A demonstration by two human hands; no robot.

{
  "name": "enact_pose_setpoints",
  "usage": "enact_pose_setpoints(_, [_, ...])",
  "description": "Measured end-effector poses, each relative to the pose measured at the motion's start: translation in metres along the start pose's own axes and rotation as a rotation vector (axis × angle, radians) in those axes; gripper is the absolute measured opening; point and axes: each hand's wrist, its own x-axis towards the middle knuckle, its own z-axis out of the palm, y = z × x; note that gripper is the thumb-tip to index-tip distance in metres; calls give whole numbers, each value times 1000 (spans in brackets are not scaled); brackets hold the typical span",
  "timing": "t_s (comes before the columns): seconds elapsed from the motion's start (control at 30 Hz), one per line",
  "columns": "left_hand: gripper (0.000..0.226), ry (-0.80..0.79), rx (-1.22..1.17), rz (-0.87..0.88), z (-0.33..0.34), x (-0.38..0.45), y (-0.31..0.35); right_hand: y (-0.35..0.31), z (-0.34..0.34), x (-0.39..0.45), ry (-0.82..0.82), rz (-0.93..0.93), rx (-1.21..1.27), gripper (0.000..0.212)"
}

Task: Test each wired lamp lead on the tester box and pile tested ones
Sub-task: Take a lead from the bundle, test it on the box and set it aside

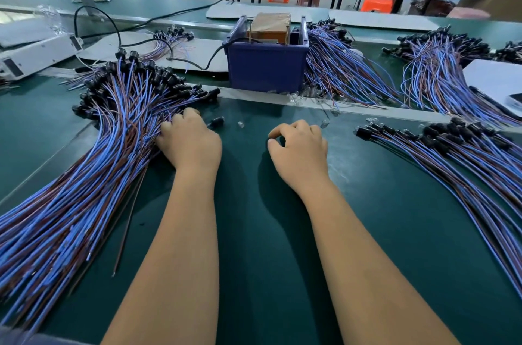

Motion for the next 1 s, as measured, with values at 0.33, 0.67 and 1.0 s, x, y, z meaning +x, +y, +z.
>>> enact_pose_setpoints(0.33, [17,248,-689,585,-5,-42,62,-12,-20,1,-272,270,1221,52])
enact_pose_setpoints(0.67, [24,-28,-956,759,-8,-81,85,9,-27,6,-391,411,1846,57])
enact_pose_setpoints(1.0, [35,-306,-1413,394,-12,-92,88,16,-29,6,-206,296,1734,5])
